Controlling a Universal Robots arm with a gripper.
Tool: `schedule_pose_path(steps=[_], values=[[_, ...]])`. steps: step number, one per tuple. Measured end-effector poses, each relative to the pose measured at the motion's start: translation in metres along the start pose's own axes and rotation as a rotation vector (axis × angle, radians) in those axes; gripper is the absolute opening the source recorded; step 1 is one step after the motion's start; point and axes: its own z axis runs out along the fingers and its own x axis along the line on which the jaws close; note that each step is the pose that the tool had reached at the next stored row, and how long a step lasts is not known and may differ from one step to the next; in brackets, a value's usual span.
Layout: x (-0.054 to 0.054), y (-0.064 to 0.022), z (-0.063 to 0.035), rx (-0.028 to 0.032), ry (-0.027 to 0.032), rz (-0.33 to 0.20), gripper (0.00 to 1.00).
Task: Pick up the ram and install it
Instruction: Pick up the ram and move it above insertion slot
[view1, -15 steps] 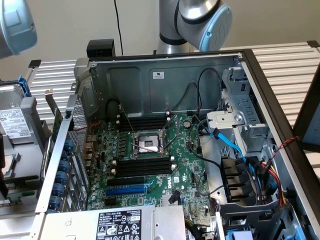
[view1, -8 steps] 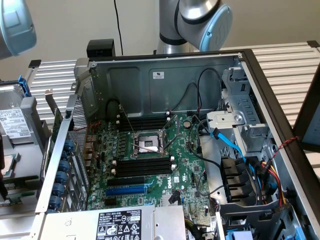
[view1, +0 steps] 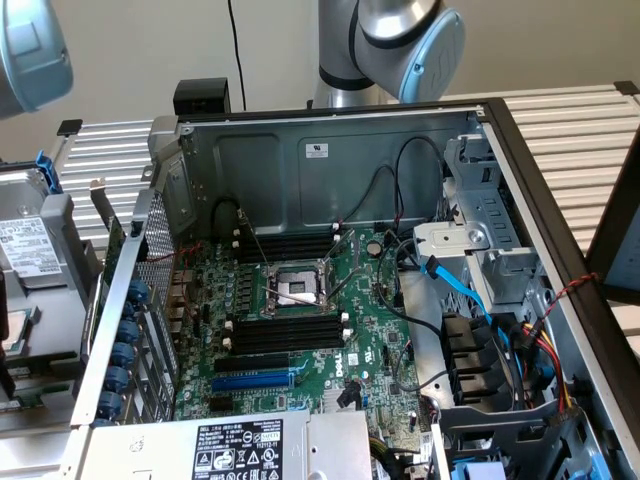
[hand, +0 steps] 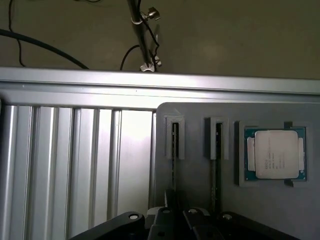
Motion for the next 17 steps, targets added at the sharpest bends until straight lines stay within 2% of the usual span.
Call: schedule_pose_path(steps=[11, 17], values=[[0.0, 0.0001, -0.001, 0.0001, 0.0, 0.0, 0.12], [0.0, 0.0012, -0.0279, 0.0007, 0.0, 0.0, 0.12]])
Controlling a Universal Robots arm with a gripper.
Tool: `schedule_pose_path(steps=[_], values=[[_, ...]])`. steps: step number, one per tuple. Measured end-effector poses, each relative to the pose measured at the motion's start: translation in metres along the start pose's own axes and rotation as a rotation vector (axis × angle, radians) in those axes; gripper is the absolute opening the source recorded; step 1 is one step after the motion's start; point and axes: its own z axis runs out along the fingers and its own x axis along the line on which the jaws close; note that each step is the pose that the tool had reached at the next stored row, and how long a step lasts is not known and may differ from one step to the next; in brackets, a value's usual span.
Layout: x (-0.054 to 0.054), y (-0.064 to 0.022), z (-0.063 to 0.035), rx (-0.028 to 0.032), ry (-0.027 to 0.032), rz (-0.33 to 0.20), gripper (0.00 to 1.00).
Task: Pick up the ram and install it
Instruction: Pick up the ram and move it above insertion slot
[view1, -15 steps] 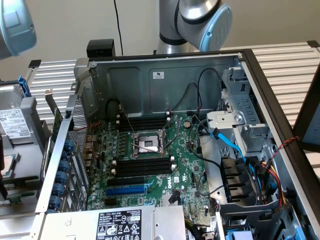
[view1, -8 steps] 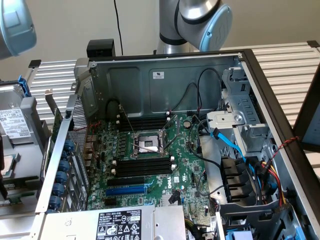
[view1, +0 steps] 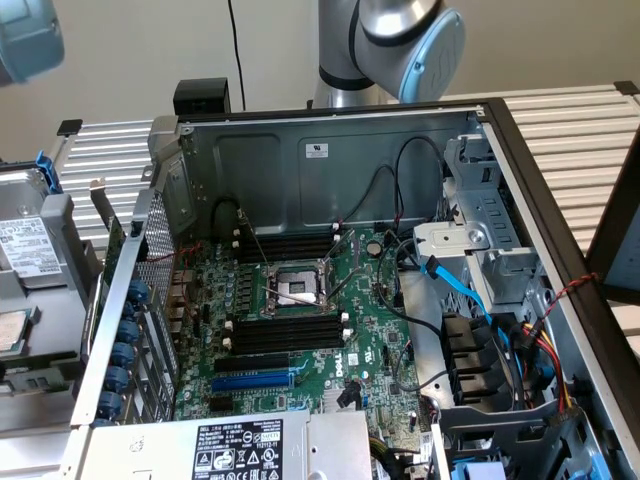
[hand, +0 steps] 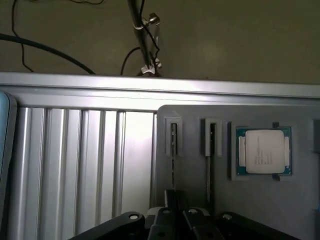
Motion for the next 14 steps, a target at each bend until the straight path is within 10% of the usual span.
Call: schedule_pose_path(steps=[14], values=[[0.0, 0.0025, -0.0603, 0.0001, 0.0014, 0.001, 0.12]])
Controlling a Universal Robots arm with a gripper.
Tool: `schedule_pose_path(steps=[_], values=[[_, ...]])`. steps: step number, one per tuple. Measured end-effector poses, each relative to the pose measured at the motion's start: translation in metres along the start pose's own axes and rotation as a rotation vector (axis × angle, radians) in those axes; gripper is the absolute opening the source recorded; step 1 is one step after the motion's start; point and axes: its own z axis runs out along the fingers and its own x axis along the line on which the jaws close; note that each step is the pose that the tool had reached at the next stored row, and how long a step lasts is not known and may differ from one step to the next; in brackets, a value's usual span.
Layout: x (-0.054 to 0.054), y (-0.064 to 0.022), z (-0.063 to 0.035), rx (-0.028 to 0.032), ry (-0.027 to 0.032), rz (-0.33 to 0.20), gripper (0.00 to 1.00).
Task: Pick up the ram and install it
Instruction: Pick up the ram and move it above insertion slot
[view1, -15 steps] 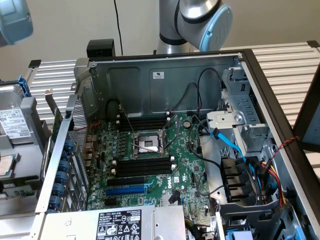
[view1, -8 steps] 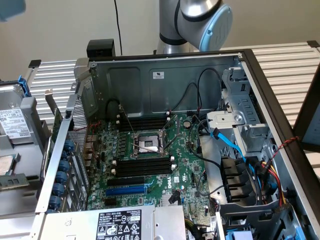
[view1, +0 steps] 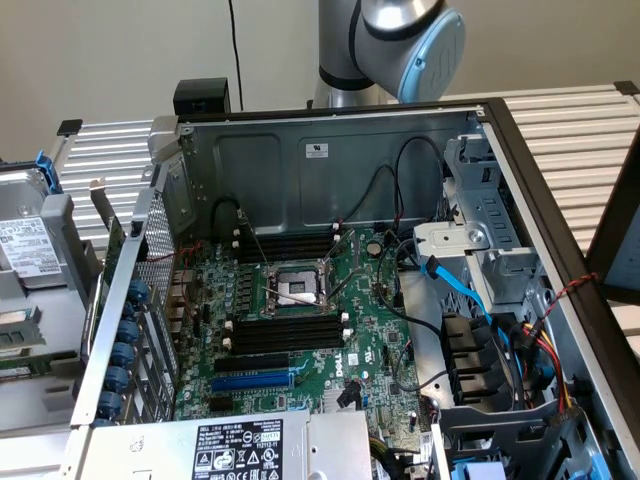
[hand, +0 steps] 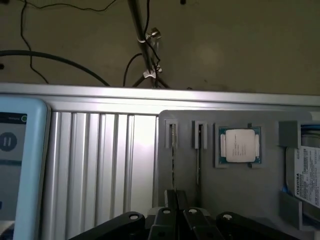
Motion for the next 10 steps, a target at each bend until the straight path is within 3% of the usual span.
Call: schedule_pose_path(steps=[10], values=[[0.0, 0.0014, -0.0308, 0.0091, 0.0014, 0.001, 0.12]])
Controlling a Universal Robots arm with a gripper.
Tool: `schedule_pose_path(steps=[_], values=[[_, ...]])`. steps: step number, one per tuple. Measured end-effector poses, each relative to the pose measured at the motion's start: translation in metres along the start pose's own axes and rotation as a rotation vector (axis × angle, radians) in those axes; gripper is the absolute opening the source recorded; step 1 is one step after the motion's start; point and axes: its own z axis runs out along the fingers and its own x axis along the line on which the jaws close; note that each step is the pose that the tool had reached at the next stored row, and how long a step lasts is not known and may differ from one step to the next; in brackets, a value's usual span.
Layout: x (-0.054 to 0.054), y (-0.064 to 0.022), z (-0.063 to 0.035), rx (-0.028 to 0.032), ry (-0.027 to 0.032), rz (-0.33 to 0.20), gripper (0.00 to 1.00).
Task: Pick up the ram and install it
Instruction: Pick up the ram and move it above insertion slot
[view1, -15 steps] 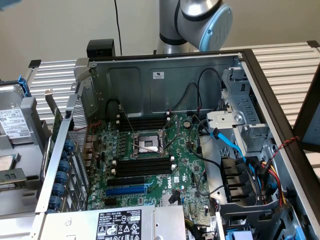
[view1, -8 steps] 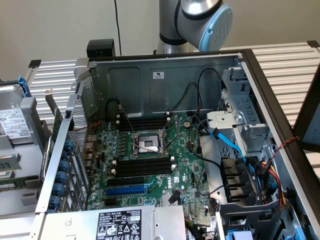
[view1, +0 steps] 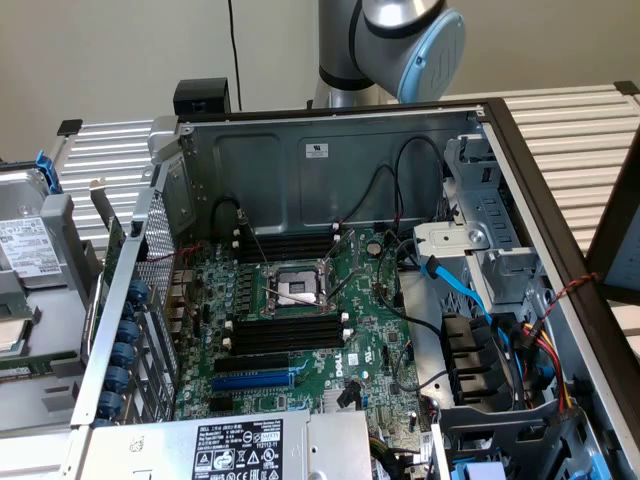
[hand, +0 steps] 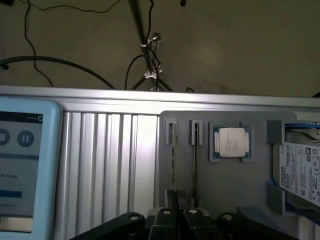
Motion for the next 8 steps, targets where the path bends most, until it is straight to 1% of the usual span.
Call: schedule_pose_path(steps=[2, 5, 8], values=[[0.0, 0.0002, -0.0047, 0.0025, 0.0005, 0.004, 0.12], [0.0, 0.0003, -0.0106, 0.0084, 0.0007, 0.014, 0.12], [0.0, 0.0005, -0.0179, 0.012, 0.0008, 0.023, 0.12]])
